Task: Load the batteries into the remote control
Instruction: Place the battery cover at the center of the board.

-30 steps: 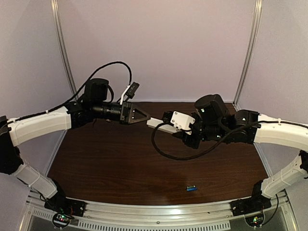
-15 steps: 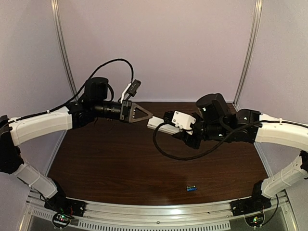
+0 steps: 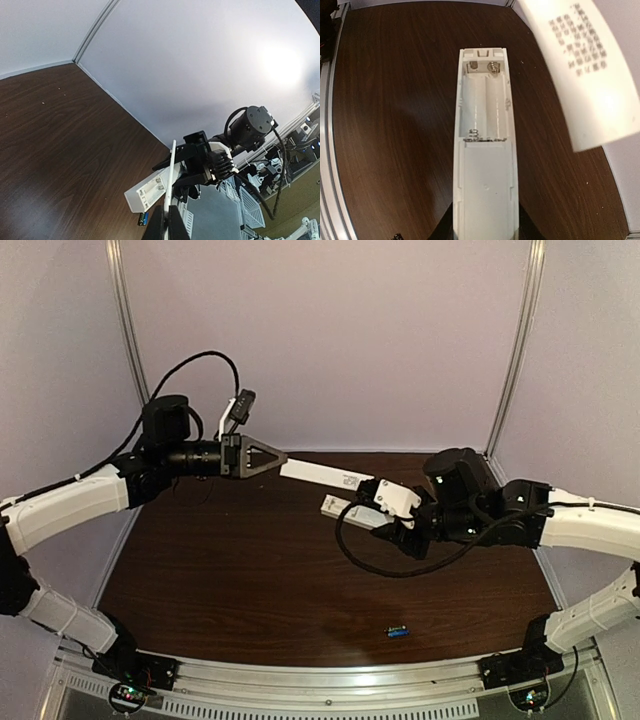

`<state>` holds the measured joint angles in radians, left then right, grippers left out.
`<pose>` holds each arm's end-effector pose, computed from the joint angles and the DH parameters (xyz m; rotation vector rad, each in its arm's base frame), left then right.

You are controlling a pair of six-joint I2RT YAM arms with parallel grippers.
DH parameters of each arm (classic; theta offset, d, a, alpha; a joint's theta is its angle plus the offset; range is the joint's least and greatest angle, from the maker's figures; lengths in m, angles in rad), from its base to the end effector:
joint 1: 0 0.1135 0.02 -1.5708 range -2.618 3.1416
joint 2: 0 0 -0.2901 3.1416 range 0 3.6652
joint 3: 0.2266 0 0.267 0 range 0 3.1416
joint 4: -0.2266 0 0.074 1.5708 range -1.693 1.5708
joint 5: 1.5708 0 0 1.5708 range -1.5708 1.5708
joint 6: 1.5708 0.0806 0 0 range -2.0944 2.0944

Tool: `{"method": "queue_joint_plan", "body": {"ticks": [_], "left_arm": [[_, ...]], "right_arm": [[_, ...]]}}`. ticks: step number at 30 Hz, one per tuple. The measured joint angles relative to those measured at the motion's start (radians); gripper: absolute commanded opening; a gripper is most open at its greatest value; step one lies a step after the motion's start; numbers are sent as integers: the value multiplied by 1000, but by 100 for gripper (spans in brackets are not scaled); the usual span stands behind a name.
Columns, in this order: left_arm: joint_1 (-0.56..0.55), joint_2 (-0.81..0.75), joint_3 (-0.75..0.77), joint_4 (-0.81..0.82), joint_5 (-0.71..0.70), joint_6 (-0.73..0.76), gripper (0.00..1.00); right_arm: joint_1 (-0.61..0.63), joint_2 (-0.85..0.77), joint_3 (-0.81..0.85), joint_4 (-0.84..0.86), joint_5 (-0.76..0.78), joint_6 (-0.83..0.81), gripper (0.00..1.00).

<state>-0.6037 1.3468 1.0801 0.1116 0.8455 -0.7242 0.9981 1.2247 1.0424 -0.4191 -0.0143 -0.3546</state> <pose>0.2525 -0.2474 0.3660 0.6037 1.9024 -1.6422 0.1702 0.2660 0.3108 -1.3820 1.7086 0.3809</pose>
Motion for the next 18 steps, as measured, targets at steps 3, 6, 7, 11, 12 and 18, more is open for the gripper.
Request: {"method": "queue_joint_plan", "body": {"ticks": [3,6,7,11,12,18], "left_arm": [[47,-15,-34,26,1,-22,0],[117,-26,-73,47,0,-45,0],[133,-31,-87,49,-1,-52,0],[220,-37,-148,68,-24,-70,0],[233,-37,-171,75,-33,-74,0],[259,39,-317,81,-93,-82,0]], "right_arm": [[-9,-3,-52,7,3,23,0],[-17,-16,-108,16,14,50,0],[-19,-26,-127,21,16,61,0],[-30,-66,-175,31,24,102,0],[-31,-75,-180,34,23,109,0],[-34,-104,-185,48,-6,128,0]]}}
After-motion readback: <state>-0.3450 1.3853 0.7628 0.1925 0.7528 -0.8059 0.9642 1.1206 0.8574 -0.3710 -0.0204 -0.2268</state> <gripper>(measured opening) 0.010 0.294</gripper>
